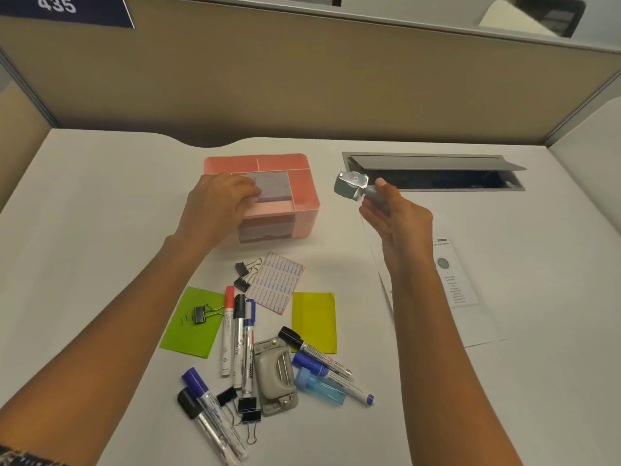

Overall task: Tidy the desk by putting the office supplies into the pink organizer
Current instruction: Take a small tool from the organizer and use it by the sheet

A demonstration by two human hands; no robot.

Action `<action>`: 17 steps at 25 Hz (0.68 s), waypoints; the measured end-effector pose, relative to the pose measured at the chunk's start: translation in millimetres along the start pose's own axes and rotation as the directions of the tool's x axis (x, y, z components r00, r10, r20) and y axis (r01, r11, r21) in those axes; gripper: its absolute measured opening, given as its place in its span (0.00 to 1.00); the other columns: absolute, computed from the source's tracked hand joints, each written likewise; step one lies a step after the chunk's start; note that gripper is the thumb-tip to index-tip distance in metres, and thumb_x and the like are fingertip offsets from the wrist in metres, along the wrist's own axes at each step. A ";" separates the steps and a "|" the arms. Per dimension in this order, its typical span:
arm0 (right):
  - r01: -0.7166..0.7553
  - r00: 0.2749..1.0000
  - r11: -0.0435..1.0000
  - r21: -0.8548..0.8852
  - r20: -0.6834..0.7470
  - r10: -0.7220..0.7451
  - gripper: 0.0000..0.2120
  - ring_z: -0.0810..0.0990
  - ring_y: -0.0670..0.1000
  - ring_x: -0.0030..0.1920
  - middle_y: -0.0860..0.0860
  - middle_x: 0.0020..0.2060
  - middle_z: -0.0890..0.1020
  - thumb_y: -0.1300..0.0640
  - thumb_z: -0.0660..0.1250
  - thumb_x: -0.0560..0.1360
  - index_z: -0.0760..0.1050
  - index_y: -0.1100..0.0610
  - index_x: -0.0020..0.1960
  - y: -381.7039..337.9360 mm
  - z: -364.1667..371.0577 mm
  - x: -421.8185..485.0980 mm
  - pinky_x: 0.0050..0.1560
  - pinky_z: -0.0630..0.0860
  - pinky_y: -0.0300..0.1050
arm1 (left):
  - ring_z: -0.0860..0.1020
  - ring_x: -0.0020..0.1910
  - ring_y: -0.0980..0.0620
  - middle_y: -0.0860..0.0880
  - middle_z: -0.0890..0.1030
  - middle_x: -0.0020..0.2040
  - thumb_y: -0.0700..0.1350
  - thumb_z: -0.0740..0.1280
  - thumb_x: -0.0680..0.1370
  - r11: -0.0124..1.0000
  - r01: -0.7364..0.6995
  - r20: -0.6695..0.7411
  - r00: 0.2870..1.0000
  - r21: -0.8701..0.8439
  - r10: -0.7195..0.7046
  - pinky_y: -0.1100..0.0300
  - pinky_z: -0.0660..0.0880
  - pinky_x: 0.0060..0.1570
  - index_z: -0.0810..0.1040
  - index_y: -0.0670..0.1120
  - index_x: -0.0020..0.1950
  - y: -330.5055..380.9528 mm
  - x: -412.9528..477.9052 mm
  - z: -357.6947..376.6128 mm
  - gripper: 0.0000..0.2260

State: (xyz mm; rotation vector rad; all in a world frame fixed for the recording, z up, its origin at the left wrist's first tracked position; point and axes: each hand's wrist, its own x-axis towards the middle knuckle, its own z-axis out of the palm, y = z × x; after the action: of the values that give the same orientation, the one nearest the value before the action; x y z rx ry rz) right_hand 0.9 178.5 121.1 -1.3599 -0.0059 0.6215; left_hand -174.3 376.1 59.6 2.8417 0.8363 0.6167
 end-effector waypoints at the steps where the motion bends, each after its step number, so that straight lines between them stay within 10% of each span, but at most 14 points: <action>1: -0.005 1.000 1.000 0.010 -0.006 0.005 0.15 0.85 0.54 0.47 0.60 0.49 0.84 0.57 0.71 0.74 0.79 0.66 0.56 -1.4 -5.8 -0.7 0.43 0.82 0.41 | 0.79 0.55 0.43 0.45 0.82 0.56 0.43 0.67 0.76 1.000 0.003 -0.002 1.000 0.003 -0.003 0.48 0.72 0.57 0.82 0.44 0.54 0.9 -0.7 0.7 0.09; 7: -0.008 0.993 0.977 -0.212 -0.117 -0.018 0.15 0.85 0.46 0.44 0.50 0.47 0.85 0.49 0.69 0.75 0.80 0.57 0.57 -15.7 -55.5 -2.9 0.32 0.70 0.36 | 0.76 0.60 0.42 0.44 0.80 0.60 0.44 0.67 0.77 0.999 0.034 -0.055 0.998 -0.013 -0.034 0.44 0.69 0.63 0.79 0.44 0.60 32.2 -3.1 6.4 0.13; 17: 0.074 0.968 0.976 -0.206 -0.221 -0.120 0.16 0.83 0.51 0.45 0.58 0.52 0.83 0.58 0.72 0.73 0.80 0.66 0.57 -23.1 -213.5 0.2 0.50 0.82 0.41 | 0.78 0.58 0.48 0.51 0.80 0.59 0.52 0.69 0.74 0.954 -0.171 0.224 0.948 -0.246 0.228 0.51 0.69 0.60 0.80 0.48 0.58 191.3 -25.7 90.6 0.15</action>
State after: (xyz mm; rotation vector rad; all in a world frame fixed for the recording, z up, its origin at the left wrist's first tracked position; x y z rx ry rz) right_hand 86.0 -16.4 91.8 -1.6079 0.0558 0.3825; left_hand -61.9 201.7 10.4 2.7362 0.4104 0.3356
